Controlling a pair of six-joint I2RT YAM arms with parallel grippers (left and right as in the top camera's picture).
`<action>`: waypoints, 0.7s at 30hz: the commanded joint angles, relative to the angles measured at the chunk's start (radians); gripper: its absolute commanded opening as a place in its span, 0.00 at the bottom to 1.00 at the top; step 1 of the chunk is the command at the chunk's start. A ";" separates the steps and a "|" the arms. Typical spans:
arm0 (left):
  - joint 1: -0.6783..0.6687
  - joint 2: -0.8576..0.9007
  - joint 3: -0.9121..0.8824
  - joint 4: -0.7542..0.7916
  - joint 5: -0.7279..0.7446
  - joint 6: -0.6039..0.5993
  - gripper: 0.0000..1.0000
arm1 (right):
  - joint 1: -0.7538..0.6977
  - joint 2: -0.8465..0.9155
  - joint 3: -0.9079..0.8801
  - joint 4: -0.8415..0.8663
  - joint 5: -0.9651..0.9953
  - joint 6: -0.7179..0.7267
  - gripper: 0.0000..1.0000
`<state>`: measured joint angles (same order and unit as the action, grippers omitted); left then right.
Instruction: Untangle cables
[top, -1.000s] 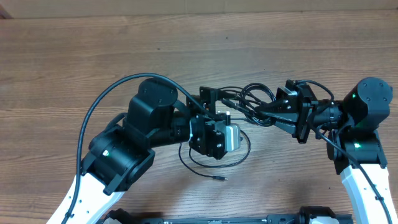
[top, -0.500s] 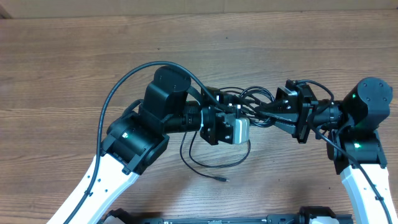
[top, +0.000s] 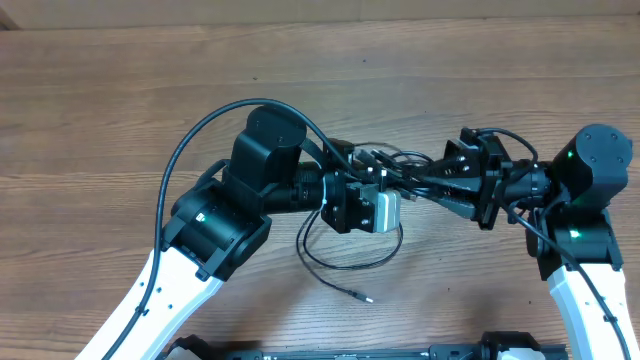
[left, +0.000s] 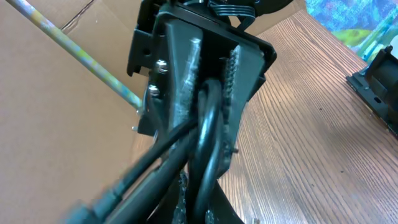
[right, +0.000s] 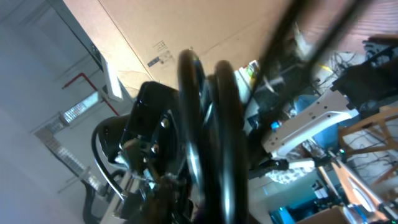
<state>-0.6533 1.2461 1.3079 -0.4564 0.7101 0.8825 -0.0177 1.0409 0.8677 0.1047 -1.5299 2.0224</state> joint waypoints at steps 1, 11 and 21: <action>-0.008 0.003 0.011 0.000 0.029 -0.027 0.04 | 0.006 -0.004 0.016 0.003 0.011 0.067 0.41; -0.007 0.001 0.011 0.000 -0.181 -0.410 0.04 | 0.005 -0.004 0.016 0.003 0.136 -0.185 0.81; 0.000 -0.097 0.011 -0.025 -0.385 -0.868 0.04 | 0.005 -0.004 0.016 0.003 0.248 -0.683 1.00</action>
<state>-0.6548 1.2297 1.3079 -0.4793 0.3607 0.1482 -0.0177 1.0409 0.8677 0.1047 -1.3254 1.5211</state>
